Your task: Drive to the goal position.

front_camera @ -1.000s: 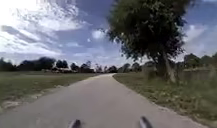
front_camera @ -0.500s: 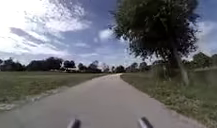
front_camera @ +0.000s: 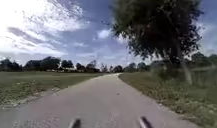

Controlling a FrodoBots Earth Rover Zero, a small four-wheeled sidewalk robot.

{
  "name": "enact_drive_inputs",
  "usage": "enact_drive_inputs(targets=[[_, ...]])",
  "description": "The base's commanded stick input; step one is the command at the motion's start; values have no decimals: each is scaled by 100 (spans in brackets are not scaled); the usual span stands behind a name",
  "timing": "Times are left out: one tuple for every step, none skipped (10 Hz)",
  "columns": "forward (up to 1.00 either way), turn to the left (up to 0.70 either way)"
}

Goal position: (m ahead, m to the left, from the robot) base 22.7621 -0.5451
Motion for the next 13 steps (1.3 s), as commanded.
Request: enact_drive_inputs(targets=[[69,3],[69,3],[69,3],[69,3],[69,3],[69,3],[69,3],[69,3],[69,3],[69,3],[69,3],[69,3],[69,3]])
